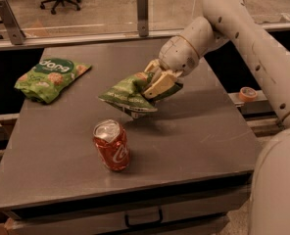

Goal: Move green jalapeno chip bag near coke can

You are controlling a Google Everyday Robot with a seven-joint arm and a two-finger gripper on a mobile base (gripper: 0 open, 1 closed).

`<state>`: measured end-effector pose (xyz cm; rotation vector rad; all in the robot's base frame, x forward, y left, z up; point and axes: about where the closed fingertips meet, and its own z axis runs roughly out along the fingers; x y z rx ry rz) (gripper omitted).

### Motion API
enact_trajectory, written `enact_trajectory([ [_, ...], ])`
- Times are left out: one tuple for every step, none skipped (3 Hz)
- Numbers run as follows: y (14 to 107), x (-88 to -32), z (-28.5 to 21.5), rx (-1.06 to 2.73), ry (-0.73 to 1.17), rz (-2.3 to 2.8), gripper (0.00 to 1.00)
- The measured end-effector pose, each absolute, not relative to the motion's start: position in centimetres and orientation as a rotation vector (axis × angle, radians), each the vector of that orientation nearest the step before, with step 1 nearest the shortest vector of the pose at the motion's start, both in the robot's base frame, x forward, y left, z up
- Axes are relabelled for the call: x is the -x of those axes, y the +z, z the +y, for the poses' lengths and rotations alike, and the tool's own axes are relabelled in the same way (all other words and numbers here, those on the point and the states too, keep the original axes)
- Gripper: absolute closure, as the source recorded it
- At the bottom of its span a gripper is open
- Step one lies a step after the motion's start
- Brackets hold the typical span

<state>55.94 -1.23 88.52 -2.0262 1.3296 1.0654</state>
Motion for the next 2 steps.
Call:
enact_trajectory([
  [88.3,-55.6,-2.0,2.030,1.057,1.365,0.35],
  [87.7,-54.4,-2.7,2.040,1.074,1.396,0.04],
])
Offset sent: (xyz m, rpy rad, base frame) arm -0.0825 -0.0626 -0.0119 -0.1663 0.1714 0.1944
